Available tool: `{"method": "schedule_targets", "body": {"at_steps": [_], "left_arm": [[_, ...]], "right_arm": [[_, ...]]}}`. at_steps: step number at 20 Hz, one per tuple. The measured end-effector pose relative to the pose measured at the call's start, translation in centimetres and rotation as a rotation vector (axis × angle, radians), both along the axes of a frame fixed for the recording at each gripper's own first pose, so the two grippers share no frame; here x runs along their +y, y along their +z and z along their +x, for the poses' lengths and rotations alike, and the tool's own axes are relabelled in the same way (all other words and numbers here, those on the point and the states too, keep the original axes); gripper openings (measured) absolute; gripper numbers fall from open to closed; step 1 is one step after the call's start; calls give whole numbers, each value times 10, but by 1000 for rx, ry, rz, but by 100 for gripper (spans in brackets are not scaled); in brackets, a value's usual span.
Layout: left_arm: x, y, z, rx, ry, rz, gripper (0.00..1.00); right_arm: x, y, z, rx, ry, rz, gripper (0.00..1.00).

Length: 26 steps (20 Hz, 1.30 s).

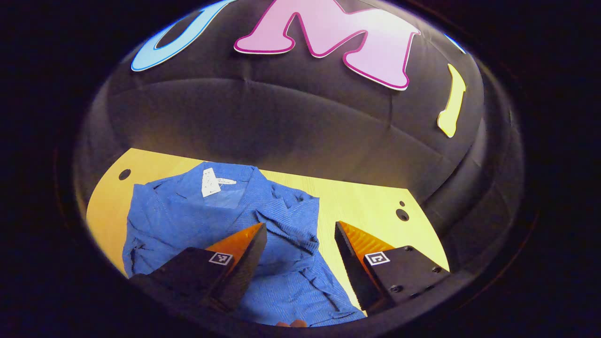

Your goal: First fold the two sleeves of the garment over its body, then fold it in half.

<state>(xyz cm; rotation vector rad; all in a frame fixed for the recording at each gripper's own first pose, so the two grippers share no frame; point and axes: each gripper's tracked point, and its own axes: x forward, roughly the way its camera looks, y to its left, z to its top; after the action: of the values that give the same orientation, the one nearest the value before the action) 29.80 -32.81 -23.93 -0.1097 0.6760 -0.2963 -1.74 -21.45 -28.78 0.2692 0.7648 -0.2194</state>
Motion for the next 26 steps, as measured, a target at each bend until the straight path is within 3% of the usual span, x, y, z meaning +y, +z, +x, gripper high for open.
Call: {"method": "schedule_targets", "body": {"at_steps": [5,9,14,17,23,26], "left_arm": [[46,22,-50,-36,-5,33,84],[128,20,-129,-43,-23,175,85],[242,-26,-260,130,50,281,84],[298,-59,-311,221,120,332,84],[333,-102,-343,357,205,267,85],[330,-112,-354,384,202,246,85]], "right_arm": [[21,-17,-9,38,32,24,98],[31,-34,-22,101,31,43,99],[30,-56,-42,175,3,30,99],[31,-68,-56,219,16,8,99],[34,-90,-75,297,25,-27,99],[36,-94,-80,304,40,-43,100]]}}
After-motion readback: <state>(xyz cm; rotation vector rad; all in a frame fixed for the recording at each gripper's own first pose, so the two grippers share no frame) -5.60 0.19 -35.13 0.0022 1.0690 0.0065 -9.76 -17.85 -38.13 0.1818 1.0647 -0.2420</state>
